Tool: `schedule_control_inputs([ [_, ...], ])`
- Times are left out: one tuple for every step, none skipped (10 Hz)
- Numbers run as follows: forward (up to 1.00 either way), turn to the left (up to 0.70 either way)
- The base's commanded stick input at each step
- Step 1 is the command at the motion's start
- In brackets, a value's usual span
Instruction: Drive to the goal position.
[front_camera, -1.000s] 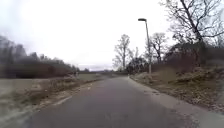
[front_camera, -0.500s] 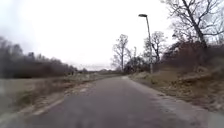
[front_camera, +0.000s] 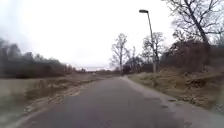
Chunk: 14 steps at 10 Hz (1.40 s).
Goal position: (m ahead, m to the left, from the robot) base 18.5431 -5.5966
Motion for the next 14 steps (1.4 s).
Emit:
schedule_control_inputs([
  [1.00, 0.00],
  [1.00, 0.00],
  [1.00, 0.00],
  [1.00, 0.00],
  [1.00, 0.00],
  [1.00, 0.00],
  [1.00, 0.00],
  [1.00, 0.00],
  [1.00, 0.00],
  [1.00, 0.00],
  [1.00, 0.00],
  [1.00, 0.00],
  [1.00, 0.00],
  [1.00, 0.00],
])
